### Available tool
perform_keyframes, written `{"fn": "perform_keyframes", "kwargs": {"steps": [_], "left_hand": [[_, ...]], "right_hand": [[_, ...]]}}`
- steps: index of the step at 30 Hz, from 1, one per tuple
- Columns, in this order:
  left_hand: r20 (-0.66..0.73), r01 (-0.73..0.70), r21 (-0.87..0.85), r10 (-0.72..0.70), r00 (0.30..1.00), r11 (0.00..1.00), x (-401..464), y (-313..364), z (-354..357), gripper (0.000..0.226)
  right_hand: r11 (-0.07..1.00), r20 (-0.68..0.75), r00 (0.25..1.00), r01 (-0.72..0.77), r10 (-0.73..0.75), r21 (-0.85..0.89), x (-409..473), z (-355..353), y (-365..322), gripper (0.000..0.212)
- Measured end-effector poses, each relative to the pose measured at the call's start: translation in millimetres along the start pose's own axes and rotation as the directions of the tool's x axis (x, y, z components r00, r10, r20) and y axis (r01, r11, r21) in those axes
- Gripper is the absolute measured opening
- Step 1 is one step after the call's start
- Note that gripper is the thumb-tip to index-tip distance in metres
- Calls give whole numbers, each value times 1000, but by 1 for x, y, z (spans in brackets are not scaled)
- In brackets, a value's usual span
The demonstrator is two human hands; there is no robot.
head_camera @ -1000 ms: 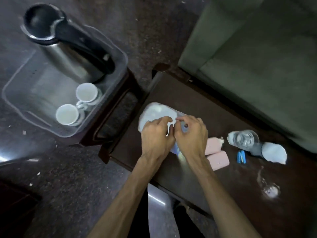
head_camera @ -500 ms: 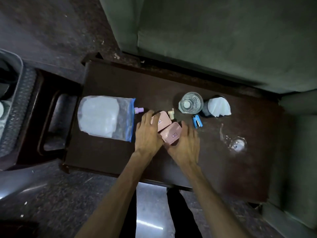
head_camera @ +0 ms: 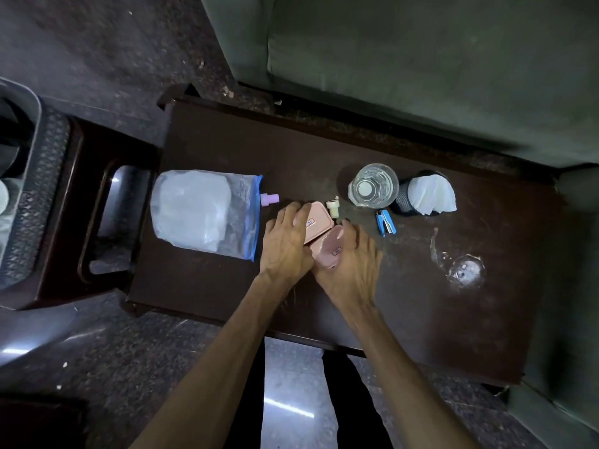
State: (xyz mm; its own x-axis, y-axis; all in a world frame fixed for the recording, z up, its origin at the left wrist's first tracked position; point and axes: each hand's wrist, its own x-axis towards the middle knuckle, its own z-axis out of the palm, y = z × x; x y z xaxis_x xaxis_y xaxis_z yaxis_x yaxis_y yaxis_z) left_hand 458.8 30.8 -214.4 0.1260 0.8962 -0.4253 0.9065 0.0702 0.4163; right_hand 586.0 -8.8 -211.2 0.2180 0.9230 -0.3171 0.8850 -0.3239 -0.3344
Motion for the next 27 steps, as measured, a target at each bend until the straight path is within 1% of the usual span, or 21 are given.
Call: {"fn": "perform_keyframes", "kwargs": {"steps": [3, 5, 7, 9, 10, 14, 15, 16, 18, 19, 20, 22, 25, 26, 27], "left_hand": [[-138, 8, -66, -17, 990, 998, -3, -9, -9, 66], [-188, 35, -60, -46, 981, 998, -2, -21, -17, 59], [-229, 79, -37, -86, 970, 996, 1, -35, -27, 55], [-268, 132, -2, -127, 955, 991, 7, -53, -36, 53], [-274, 150, 24, -138, 952, 988, 11, -62, -41, 56], [-268, 142, 101, -111, 957, 985, 33, -106, -65, 77], [-240, 132, 137, -97, 966, 982, 39, -117, -71, 81], [-189, 118, 180, -83, 978, 977, 46, -125, -77, 84], [-52, 87, 261, -76, 996, 961, 57, -140, -87, 90], [4, 78, 290, -82, 997, 954, 61, -146, -91, 91], [41, 70, 309, -87, 995, 948, 64, -151, -95, 90], [68, 66, 301, -90, 994, 951, 66, -160, -102, 79], [41, 77, 187, -86, 995, 979, 62, -178, -116, 55], [29, 86, 103, -89, 996, 991, 60, -185, -123, 45], [28, 115, -16, -114, 993, 993, 57, -193, -130, 34]], "right_hand": [[992, -112, 989, 102, -94, 69, -1, -2, -13, 65], [981, -139, 983, 141, -123, 130, 1, -4, -30, 49], [976, -72, 993, 105, -93, 189, 6, -4, -51, 28], [977, 39, 999, -8, 0, 214, 10, 0, -74, 11], [978, 97, 994, -62, 44, 198, 12, 5, -85, 15], [987, 333, 933, -155, 136, 31, 10, 32, -113, 60], [984, 383, 910, -175, 157, 12, 7, 39, -117, 67], [980, 430, 886, -198, 177, 6, 4, 45, -120, 69], [966, 500, 841, -256, 207, 29, -4, 56, -125, 62], [959, 506, 836, -278, 210, 62, -8, 60, -127, 54], [951, 489, 848, -290, 205, 104, -11, 64, -130, 44], [936, 409, 892, -290, 191, 197, -16, 65, -134, 27], [889, 292, 939, -286, 184, 358, -17, 58, -140, 19], [845, 258, 947, -293, 191, 448, -14, 54, -141, 18], [773, 229, 951, -303, 208, 558, -10, 49, -143, 17]]}}
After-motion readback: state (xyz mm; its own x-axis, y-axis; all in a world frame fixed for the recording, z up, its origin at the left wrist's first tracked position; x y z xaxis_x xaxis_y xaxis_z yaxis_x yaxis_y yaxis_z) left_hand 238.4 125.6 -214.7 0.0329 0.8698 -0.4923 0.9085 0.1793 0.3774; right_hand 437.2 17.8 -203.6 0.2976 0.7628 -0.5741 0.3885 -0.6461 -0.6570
